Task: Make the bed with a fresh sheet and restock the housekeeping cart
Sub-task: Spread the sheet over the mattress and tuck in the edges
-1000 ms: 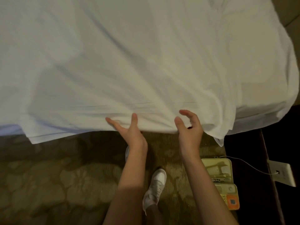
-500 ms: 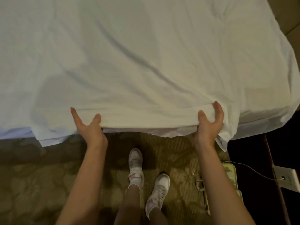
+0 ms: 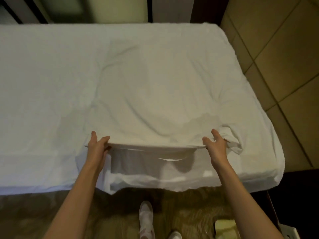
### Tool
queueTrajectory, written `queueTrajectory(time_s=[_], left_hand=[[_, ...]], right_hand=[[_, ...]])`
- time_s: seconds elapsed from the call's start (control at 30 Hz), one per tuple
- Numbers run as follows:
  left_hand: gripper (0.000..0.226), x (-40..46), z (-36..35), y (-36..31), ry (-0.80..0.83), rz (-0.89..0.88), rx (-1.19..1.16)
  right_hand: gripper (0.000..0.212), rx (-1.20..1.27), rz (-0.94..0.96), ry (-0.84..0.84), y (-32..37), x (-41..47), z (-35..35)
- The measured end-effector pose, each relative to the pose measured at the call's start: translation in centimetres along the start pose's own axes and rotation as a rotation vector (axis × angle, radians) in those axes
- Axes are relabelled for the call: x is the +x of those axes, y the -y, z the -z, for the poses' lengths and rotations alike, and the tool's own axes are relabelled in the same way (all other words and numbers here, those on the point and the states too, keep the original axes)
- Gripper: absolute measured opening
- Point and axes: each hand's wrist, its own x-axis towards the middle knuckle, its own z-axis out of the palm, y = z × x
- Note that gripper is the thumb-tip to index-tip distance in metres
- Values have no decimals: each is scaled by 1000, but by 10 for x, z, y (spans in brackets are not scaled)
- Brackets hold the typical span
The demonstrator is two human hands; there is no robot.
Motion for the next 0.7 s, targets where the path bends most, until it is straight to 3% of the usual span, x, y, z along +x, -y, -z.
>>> queueTrajectory(time_s=[0.47, 0.7], left_hand=[[71, 153, -89, -158, 154, -12, 63], [69, 189, -111, -172, 66, -67, 287]], right_hand=[[67, 206, -65, -85, 150, 140, -52], [68, 137, -73, -62, 176, 204, -86]])
